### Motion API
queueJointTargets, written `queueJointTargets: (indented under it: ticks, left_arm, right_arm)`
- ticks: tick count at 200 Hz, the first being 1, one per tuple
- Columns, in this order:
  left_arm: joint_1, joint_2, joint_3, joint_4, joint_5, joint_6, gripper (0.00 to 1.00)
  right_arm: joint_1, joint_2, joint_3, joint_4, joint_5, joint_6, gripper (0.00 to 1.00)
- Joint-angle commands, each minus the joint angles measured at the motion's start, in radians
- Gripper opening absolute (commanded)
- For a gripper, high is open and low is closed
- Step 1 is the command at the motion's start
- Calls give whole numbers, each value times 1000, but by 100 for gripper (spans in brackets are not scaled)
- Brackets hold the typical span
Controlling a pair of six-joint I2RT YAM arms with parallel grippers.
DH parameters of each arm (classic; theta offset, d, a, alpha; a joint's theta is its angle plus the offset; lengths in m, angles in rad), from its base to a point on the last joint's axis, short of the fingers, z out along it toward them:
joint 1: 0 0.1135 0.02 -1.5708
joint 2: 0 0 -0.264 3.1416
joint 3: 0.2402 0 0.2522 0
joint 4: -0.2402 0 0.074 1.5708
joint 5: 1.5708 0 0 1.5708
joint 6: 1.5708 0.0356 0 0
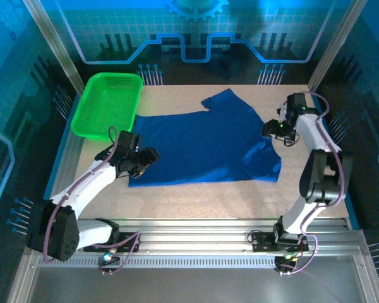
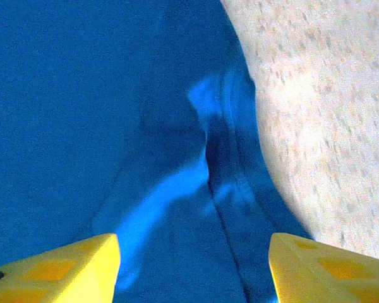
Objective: Fold and stack the t-shirts
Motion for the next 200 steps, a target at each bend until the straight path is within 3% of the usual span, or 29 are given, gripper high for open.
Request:
queueJointTargets:
  ticks: [1, 35, 99, 106, 152, 172, 200]
  left_arm:
    - [-11, 39, -19, 36, 0, -31, 73]
    - [-12, 114, -31, 76, -13, -60, 72]
    - [1, 234, -43, 114, -57, -97, 70]
    - [5, 242, -45, 117, -60, -96, 70]
    - [68, 259, -80, 120, -58, -94, 69]
    - [100, 254, -107, 119, -55, -93, 69]
    - [122, 255, -130, 115, -65, -83, 69]
  right_arm:
    - [-26, -119, -126, -90, -13, 121, 64]
    - [-47, -175, -327, -32, 1, 203, 61]
    - [-40, -117, -424, 70, 24, 212, 55]
    - [-39, -101, -421, 78, 28, 214, 52]
    - [-58, -63, -422, 58, 90, 268, 6]
    - [-102, -135, -482, 49, 110, 313, 0]
    - [-164, -244, -552, 35, 126, 369, 0]
